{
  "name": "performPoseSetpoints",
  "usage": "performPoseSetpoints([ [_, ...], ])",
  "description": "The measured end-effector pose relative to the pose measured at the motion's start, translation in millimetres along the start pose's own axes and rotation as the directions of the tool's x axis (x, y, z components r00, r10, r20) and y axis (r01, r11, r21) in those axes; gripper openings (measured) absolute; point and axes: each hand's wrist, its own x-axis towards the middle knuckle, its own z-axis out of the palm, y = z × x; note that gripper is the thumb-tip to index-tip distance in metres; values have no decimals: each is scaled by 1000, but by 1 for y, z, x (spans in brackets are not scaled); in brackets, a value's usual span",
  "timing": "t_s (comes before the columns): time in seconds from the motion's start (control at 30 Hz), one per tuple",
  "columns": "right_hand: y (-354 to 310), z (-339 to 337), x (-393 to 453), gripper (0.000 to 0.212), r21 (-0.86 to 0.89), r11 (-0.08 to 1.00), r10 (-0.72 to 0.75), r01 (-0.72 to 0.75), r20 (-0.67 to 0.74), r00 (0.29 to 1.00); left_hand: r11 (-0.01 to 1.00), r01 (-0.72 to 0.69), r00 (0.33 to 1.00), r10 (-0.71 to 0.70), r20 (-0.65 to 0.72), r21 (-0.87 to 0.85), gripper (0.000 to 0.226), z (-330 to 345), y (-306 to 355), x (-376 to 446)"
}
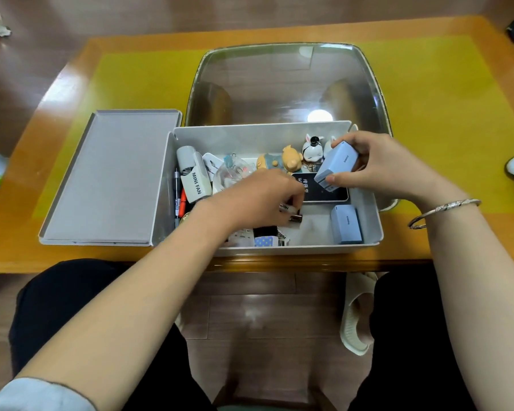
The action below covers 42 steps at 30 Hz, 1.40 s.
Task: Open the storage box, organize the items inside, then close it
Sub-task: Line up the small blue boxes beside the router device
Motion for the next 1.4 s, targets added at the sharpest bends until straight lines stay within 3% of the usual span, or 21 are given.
performPoseSetpoints([
  [0.1, 0, 0, 0, 62, -20, 1000, -2, 3, 26, 1000, 997, 56, 998, -57, 28, 43, 26, -8, -8, -9],
  [0.23, 0, 0, 0, 62, -33, 999, -11, 12, 44, 999, 981, 150, 963, -173, 206, 120, 33, -3, -11, -14],
  [0.4, 1, 1, 1, 63, -56, 998, -10, 12, 46, 999, 994, 83, 996, -81, -33, 74, 22, 3, 2, -6],
  [0.53, 0, 2, 1, 64, -62, 998, -12, 15, 53, 999, 980, 61, 994, -76, 78, 188, 34, 17, 6, 9],
  [0.7, 3, 1, 1, 64, -69, 997, -22, 26, 59, 998, 948, 89, 991, -115, 67, 304, 49, 29, 3, 14],
  [0.83, 1, 2, 1, 69, -65, 998, -22, 26, 64, 998, 915, 119, 989, -145, 38, 386, 38, 35, 7, 15],
  [1.13, 1, 5, 3, 69, -67, 998, -14, 19, 78, 997, 931, 92, 990, -123, 66, 354, 20, 35, 7, 14],
  [1.4, 4, 4, 3, 66, -85, 996, -20, 26, 70, 997, 962, 5, 993, -36, 111, 273, 23, 34, 2, 14],
])
